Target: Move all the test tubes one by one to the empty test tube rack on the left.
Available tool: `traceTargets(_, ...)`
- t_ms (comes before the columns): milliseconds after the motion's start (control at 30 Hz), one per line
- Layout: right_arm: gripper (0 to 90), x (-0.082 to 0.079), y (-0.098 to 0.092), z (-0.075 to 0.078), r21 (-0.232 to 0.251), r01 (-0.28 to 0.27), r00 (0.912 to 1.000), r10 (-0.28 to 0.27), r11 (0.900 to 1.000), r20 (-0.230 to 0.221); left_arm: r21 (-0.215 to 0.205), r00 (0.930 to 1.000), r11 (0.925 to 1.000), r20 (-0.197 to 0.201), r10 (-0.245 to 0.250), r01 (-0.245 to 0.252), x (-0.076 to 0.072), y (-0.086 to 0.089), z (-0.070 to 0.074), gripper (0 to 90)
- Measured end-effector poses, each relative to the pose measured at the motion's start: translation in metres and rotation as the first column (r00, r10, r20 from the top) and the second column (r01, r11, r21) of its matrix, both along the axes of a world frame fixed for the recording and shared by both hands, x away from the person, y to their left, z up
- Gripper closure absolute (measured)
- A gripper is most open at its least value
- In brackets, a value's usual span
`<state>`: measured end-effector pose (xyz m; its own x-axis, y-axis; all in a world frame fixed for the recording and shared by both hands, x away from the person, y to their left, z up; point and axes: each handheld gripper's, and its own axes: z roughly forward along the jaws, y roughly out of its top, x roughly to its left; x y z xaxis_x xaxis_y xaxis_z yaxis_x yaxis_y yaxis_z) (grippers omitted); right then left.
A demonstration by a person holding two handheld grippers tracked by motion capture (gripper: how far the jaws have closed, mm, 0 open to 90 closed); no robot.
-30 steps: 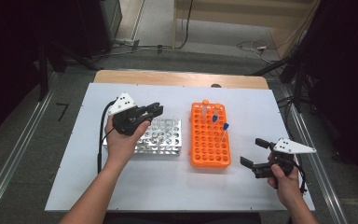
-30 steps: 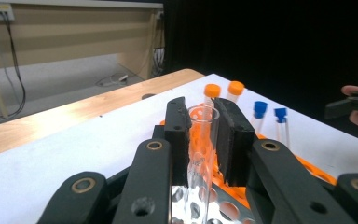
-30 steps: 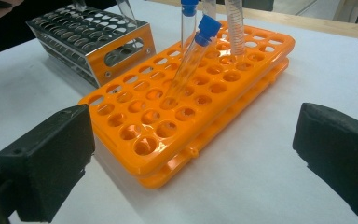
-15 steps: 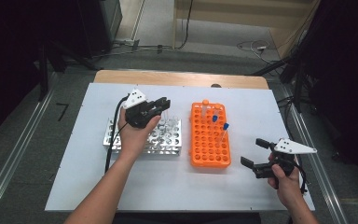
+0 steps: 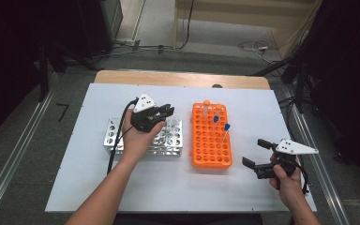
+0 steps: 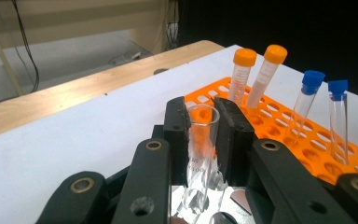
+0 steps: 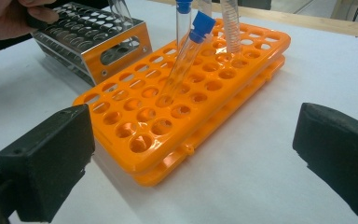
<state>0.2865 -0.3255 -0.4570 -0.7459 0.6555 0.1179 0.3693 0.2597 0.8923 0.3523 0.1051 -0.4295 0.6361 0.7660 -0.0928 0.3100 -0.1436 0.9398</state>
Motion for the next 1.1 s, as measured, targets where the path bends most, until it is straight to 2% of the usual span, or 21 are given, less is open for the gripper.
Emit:
traceTargets(267, 0.0, 0.0, 0.003, -0.001, -0.012, -0.009, 1.0, 0.009, 1.0, -0.004, 0.006, 0.9981, 0.9997, -0.057, -0.025, 0.026, 0.002, -0.001, -0.003, 75.2)
traceTargets(500, 0.0, 0.0, 0.007, -0.003, -0.019, -0.021, 0.9998, 0.021, 1.0, -0.007, 0.005, 0.9928, 0.9986, -0.109, -0.052, 0.053, 0.002, 0.0, -0.005, 71.6)
traceTargets(600, 0.0, -0.001, 0.008, -0.002, -0.012, -0.027, 0.9996, 0.027, 1.0, -0.011, -0.015, 0.9915, 0.9988, -0.121, -0.048, 0.047, 0.0, 0.003, -0.003, 58.8)
traceTargets(700, 0.0, -0.001, 0.01, 0.001, 0.004, -0.028, 0.9996, 0.028, 1.0, -0.01, -0.044, 0.9946, 0.9985, -0.097, -0.036, 0.032, -0.006, 0.006, 0.0, 45.0)
traceTargets(833, 0.0, -0.003, 0.014, 0.003, -0.001, -0.044, 0.999, 0.044, 0.999, -0.01, -0.093, 0.996, 0.9949, -0.077, -0.046, 0.039, -0.016, 0.01, 0.003, 27.5)
traceTargets(967, 0.0, -0.001, 0.019, 0.005, -0.003, -0.044, 0.9989, 0.044, 0.999, -0.013, -0.115, 0.9965, 0.9919, -0.057, -0.061, 0.054, -0.031, 0.012, 0.008, 14.7)
traceTargets(1100, 0.0, 0.004, 0.025, 0.007, 0.007, -0.042, 0.9989, 0.042, 0.999, -0.023, -0.114, 0.9953, 0.9901, -0.041, -0.087, 0.082, -0.047, 0.013, 0.012, 6.9)
